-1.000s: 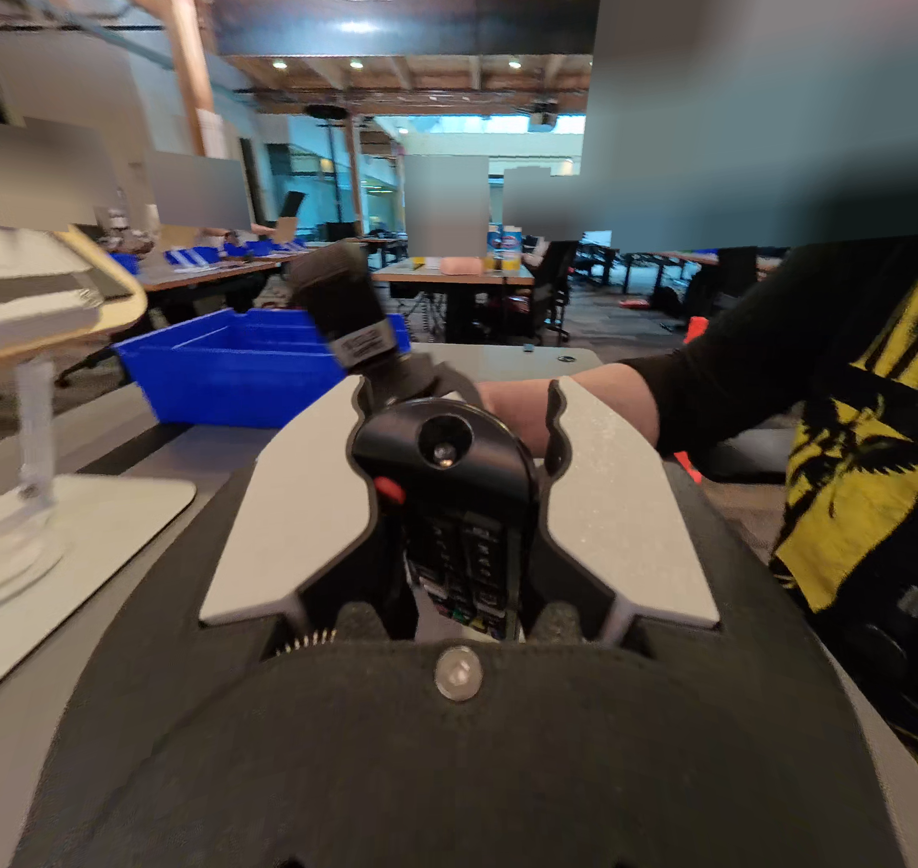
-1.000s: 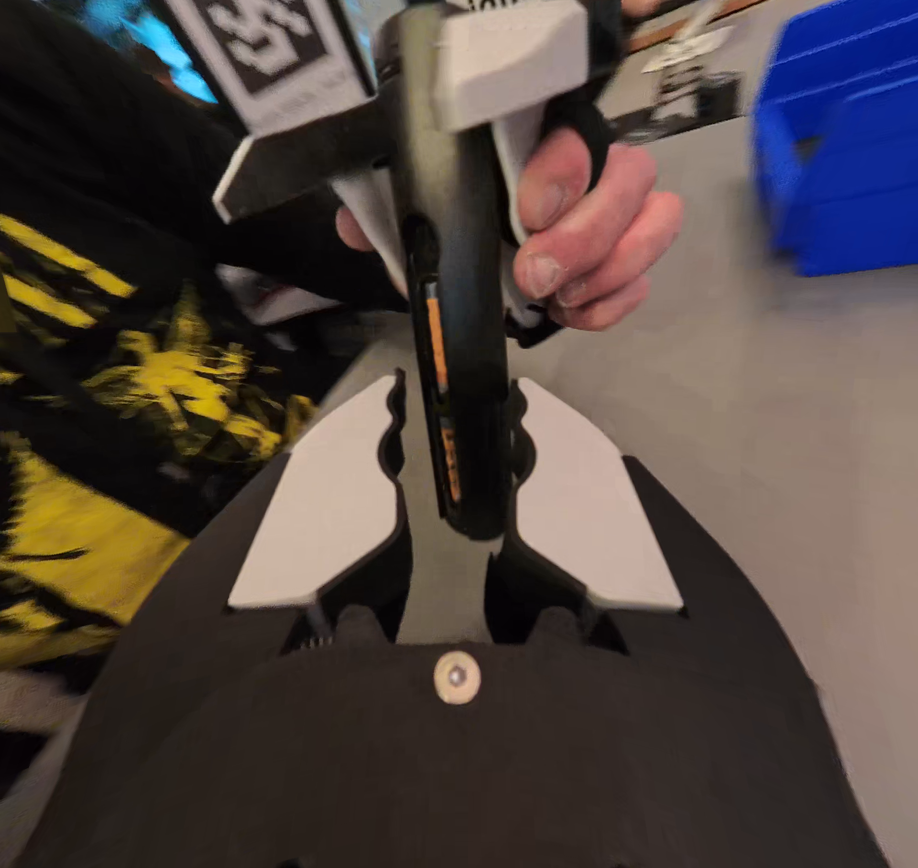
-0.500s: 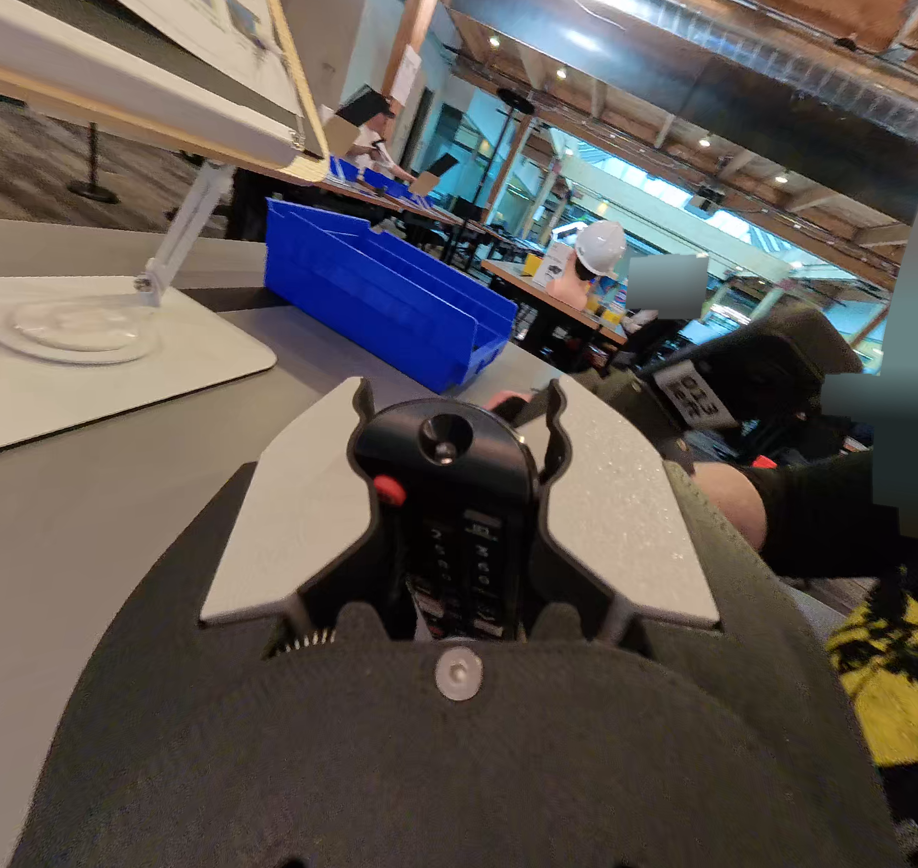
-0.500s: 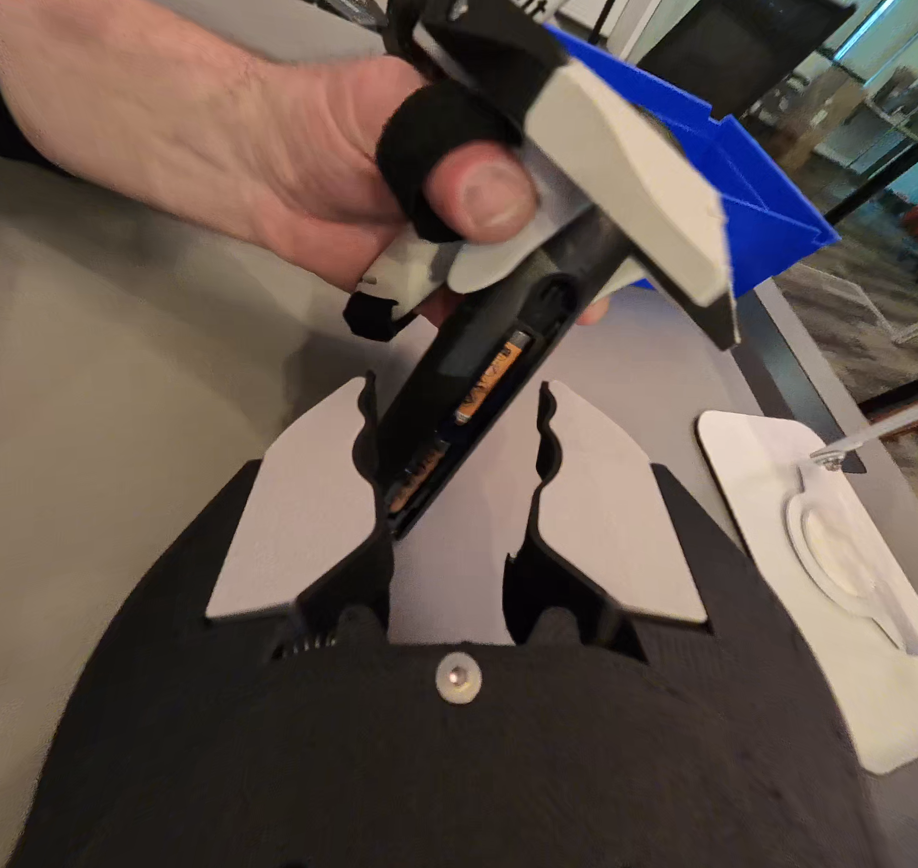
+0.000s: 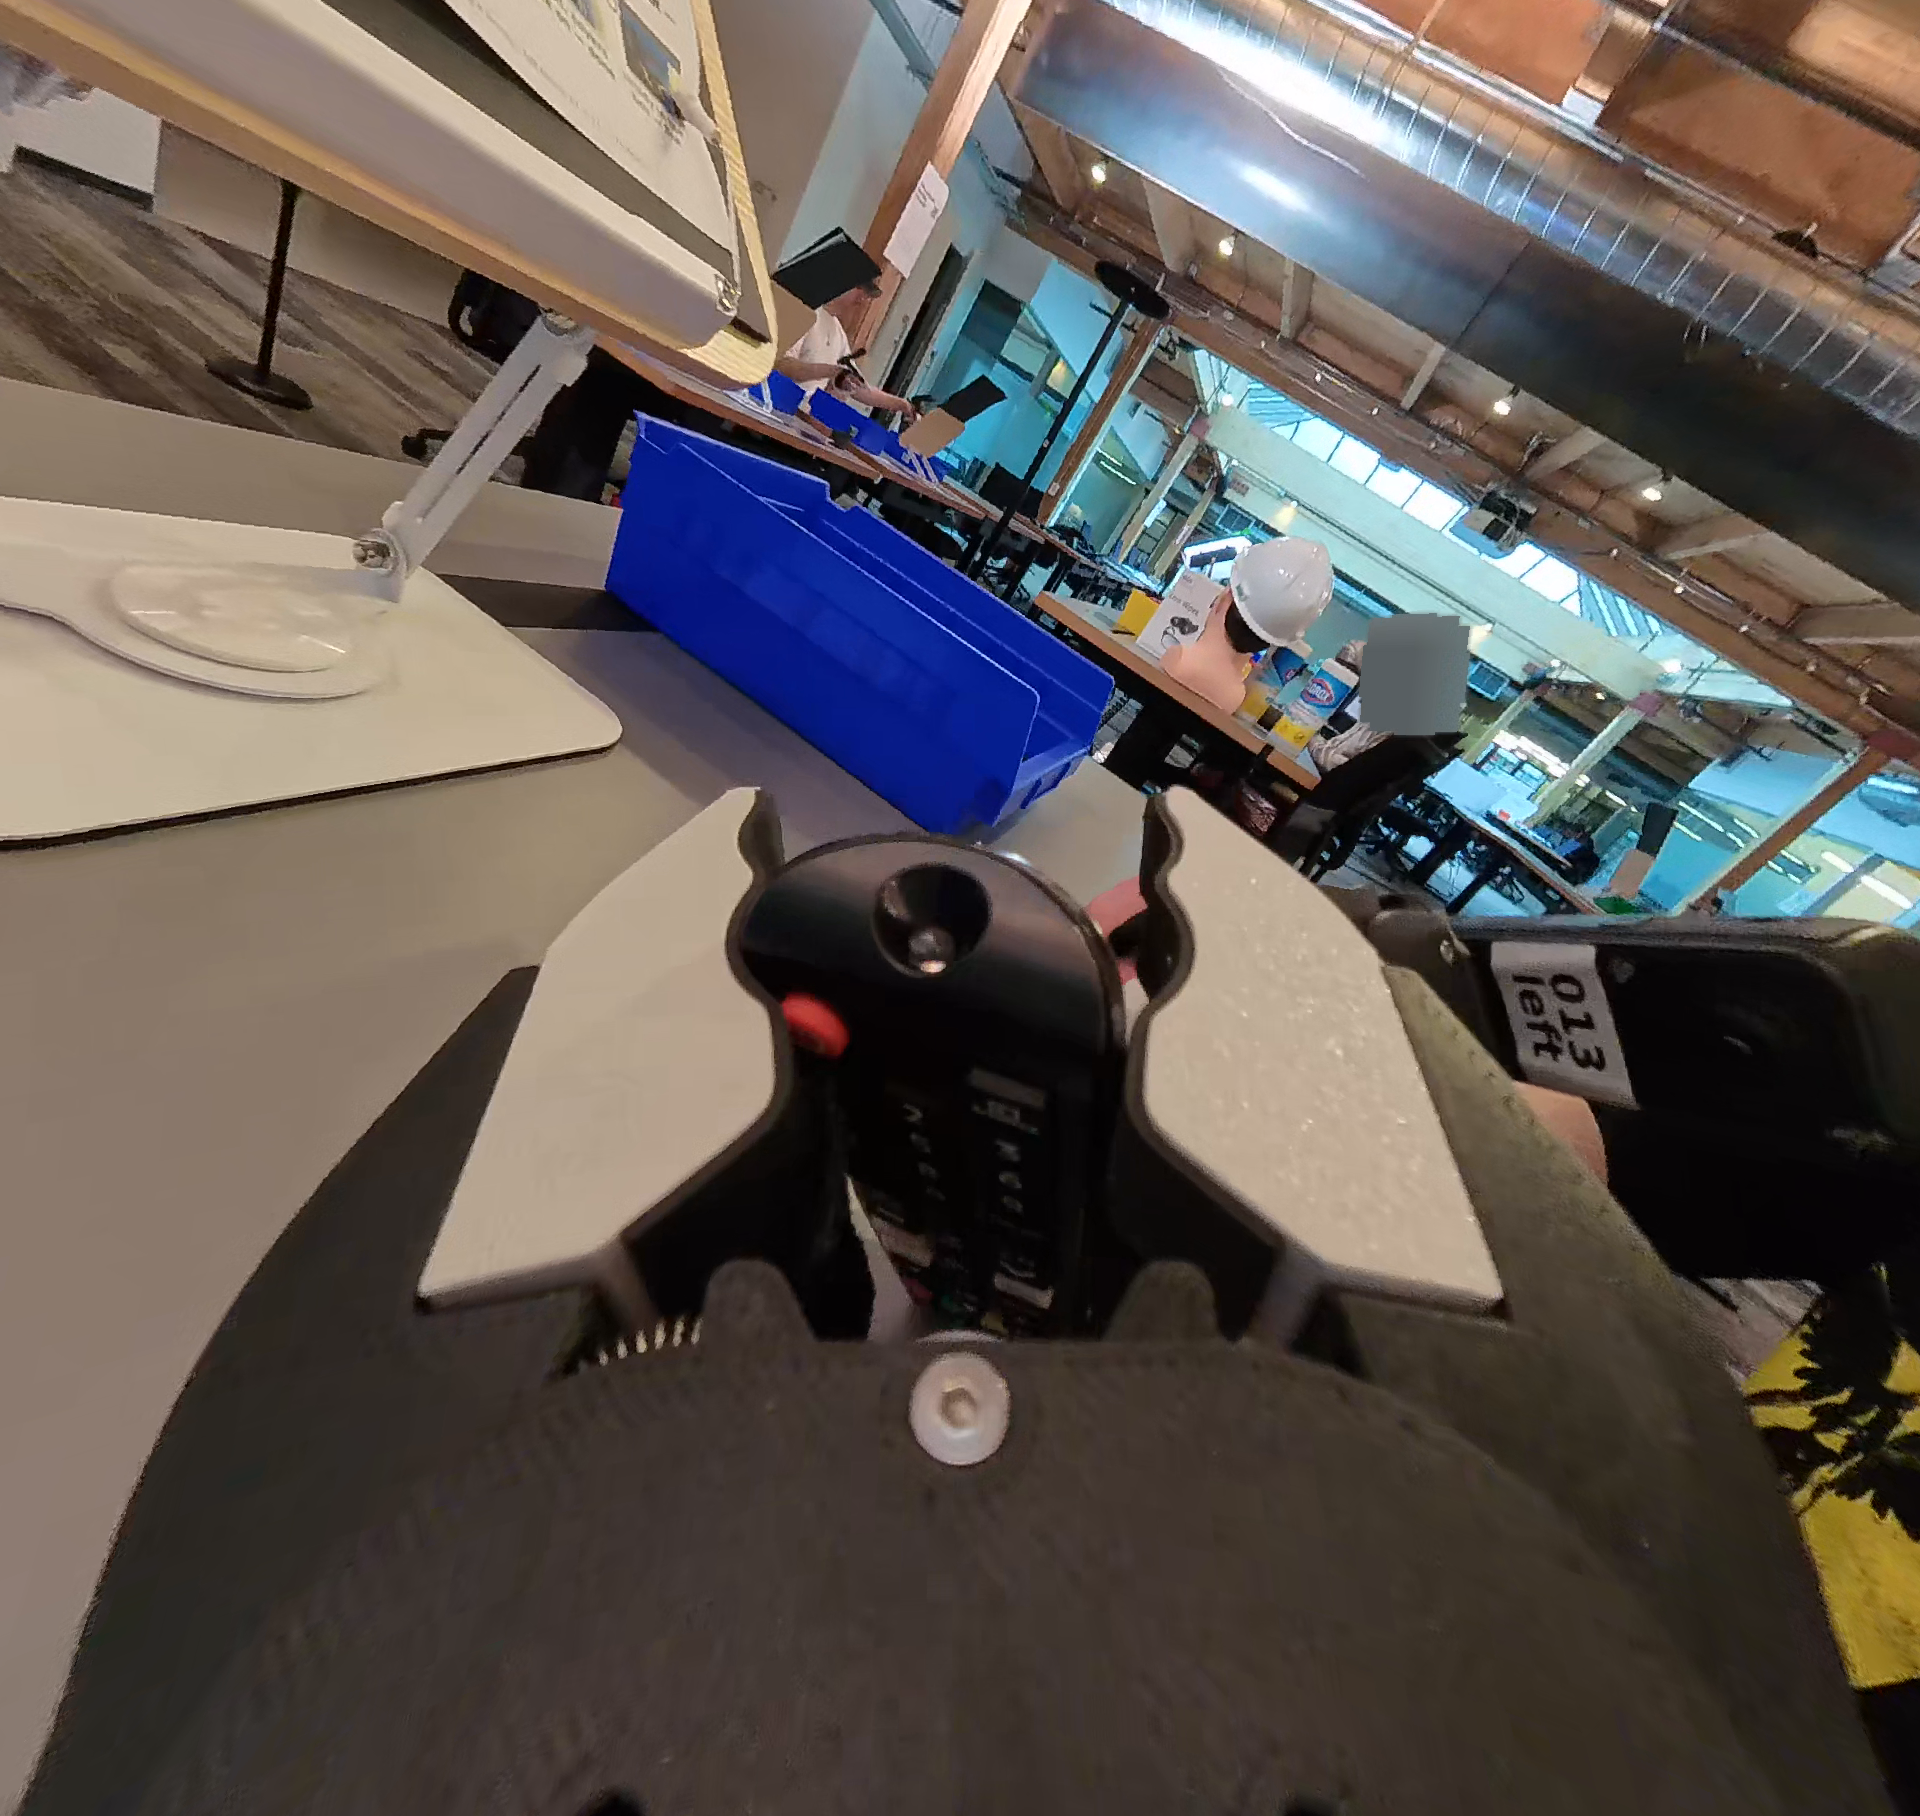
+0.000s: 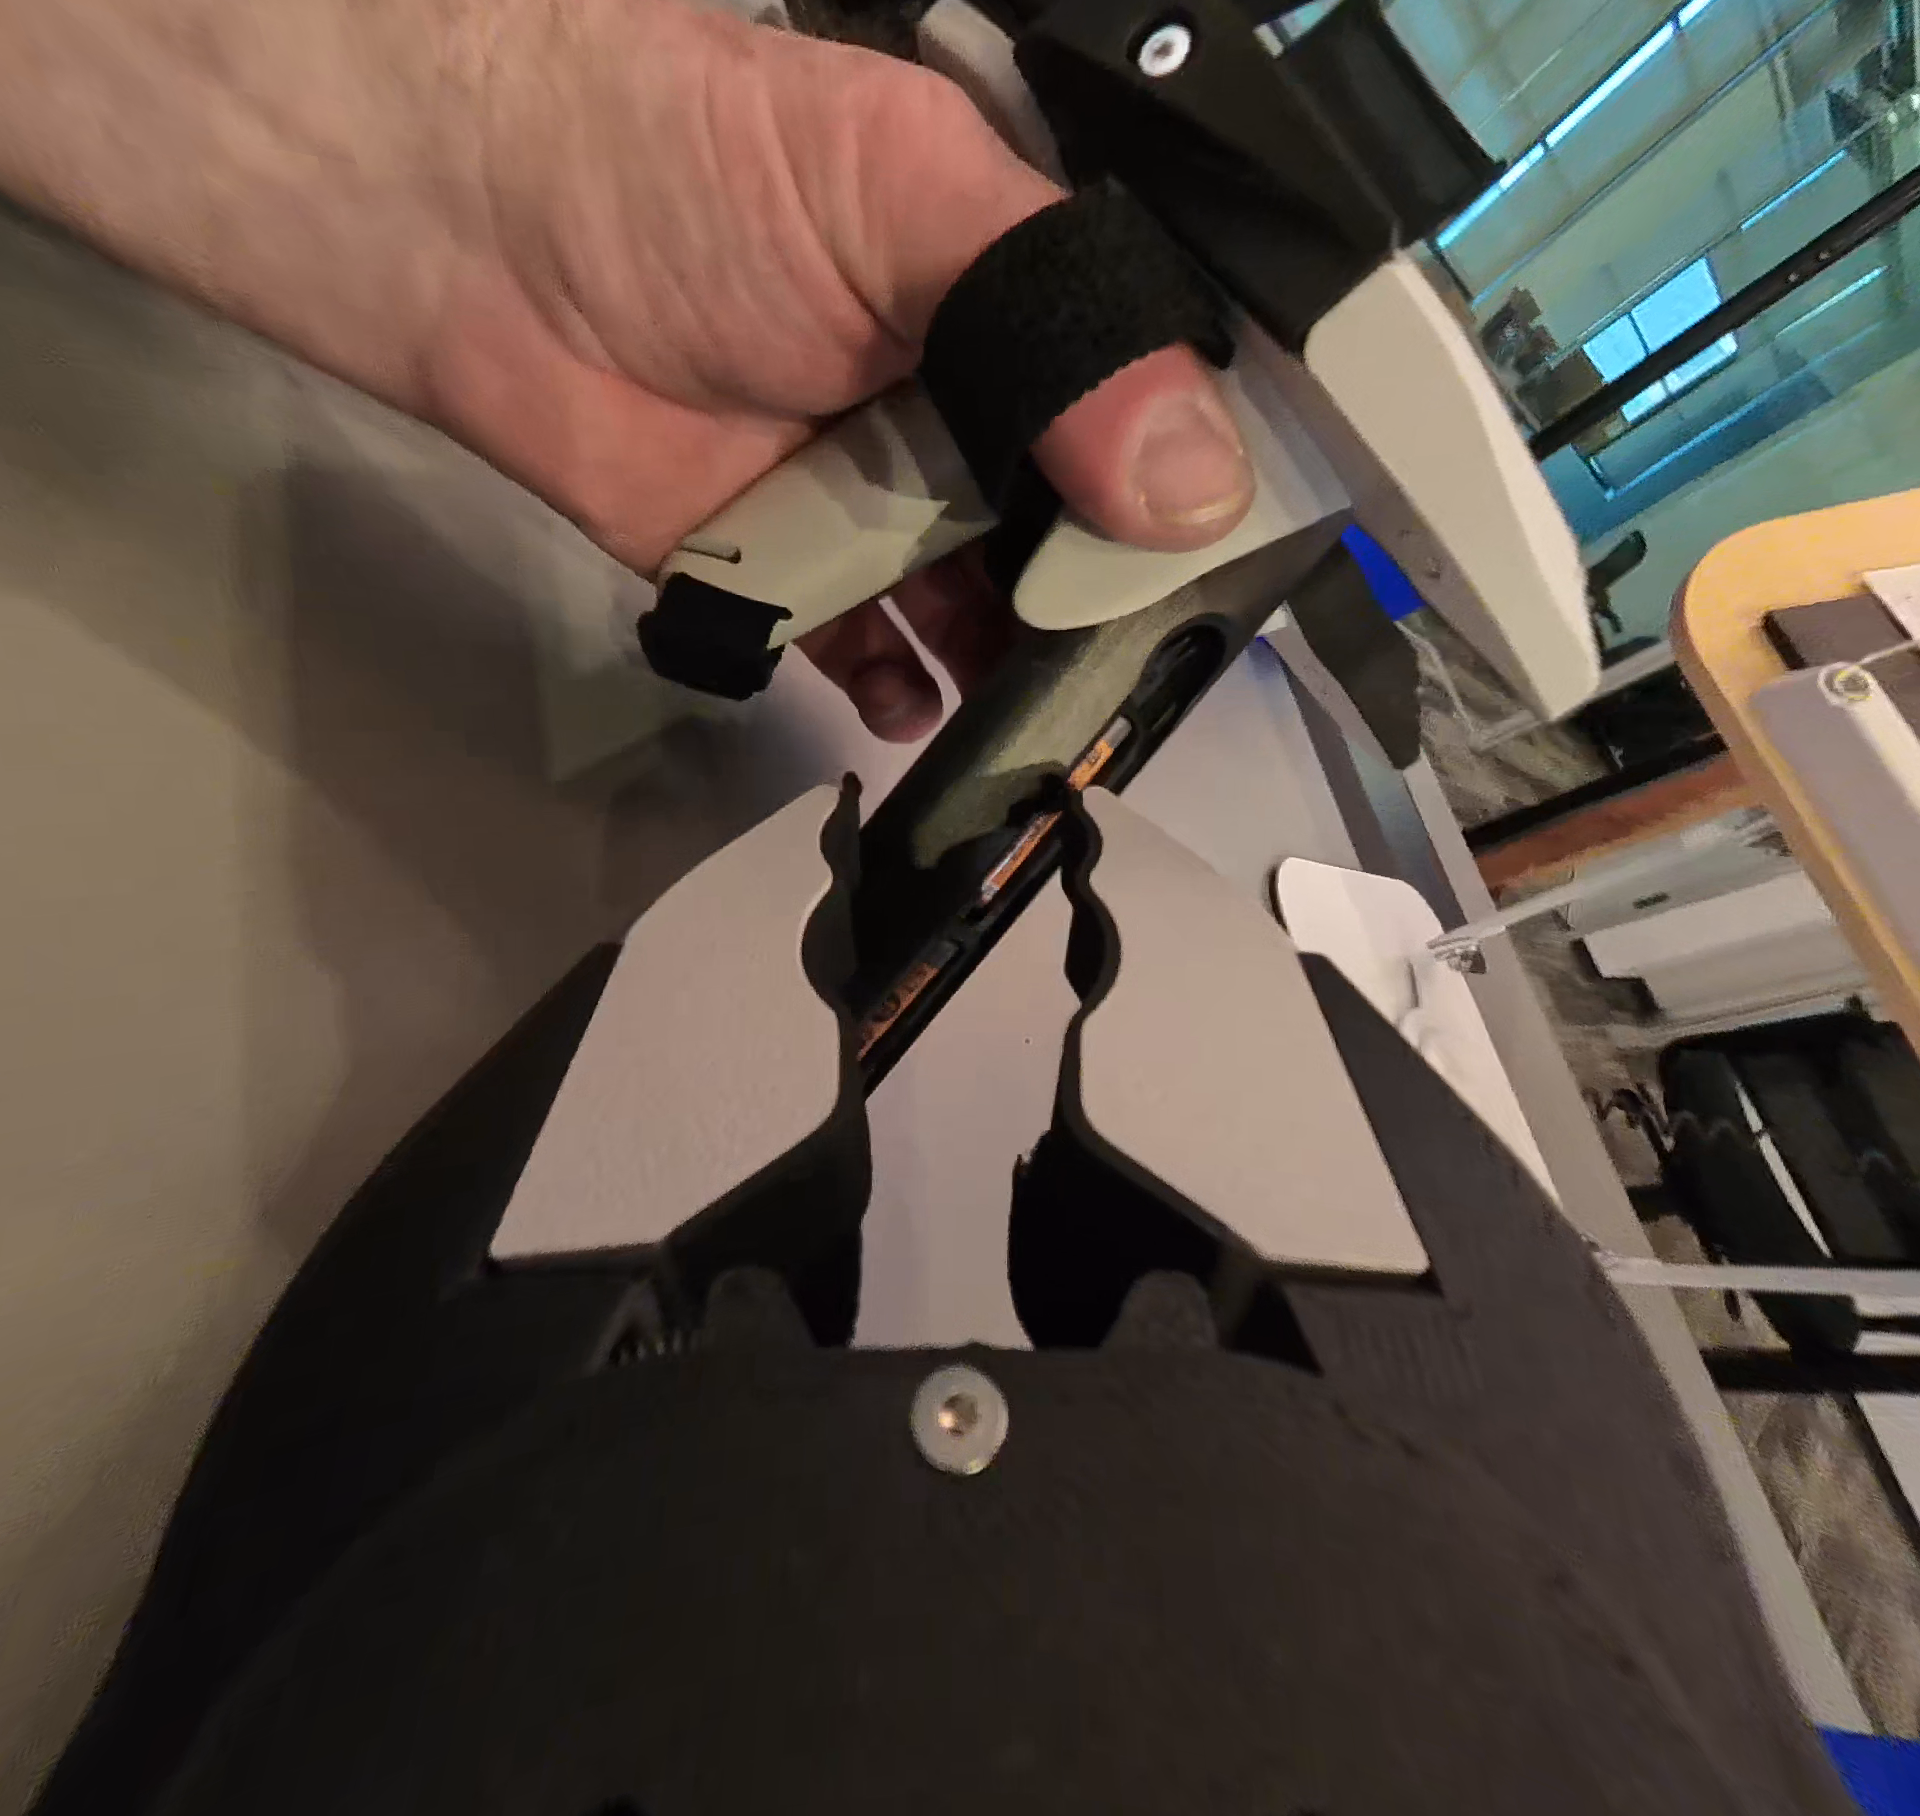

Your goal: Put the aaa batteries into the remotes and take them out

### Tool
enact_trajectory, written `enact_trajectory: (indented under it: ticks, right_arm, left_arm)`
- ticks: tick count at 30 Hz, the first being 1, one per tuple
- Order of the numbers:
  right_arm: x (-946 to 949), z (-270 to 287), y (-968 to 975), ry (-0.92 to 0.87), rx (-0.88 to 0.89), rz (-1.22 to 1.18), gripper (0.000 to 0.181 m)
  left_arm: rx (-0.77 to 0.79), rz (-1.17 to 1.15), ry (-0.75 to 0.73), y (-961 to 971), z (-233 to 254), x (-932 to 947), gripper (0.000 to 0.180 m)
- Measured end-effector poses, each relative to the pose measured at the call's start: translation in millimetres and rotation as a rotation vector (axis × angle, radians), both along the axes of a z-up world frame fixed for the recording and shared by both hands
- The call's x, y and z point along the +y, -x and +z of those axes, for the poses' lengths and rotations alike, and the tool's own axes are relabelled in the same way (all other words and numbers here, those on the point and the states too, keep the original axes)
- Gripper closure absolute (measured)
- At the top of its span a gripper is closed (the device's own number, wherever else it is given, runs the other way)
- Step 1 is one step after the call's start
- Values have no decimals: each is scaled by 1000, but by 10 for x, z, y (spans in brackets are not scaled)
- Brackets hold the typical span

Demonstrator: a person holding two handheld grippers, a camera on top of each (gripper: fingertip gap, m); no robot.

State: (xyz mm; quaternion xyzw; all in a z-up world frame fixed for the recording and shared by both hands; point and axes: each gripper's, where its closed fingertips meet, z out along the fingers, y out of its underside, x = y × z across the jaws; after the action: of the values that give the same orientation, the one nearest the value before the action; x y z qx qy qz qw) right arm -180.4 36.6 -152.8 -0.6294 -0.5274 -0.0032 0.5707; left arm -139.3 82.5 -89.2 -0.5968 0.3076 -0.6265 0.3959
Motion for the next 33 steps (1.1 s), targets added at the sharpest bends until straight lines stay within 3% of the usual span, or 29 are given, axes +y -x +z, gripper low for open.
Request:
enact_trajectory:
  ticks: [19, 22, 24, 33]
  right_arm:
    - [-66, -20, 9, 105, 2, 44, 152]
    - [-12, 21, -73, 94, -26, 18, 153]
    - [-26, 29, -53, 136, -18, 35, 148]
    - [6, 47, -56, -2, -174, 83, 148]
  left_arm:
    - [-2, 3, -28, 17, -11, -16, 115]
    - [62, 15, -158, -27, 10, -58, 115]
    - [45, 0, -137, -45, 44, -50, 115]
    - [62, -10, -108, -61, 33, -45, 115]
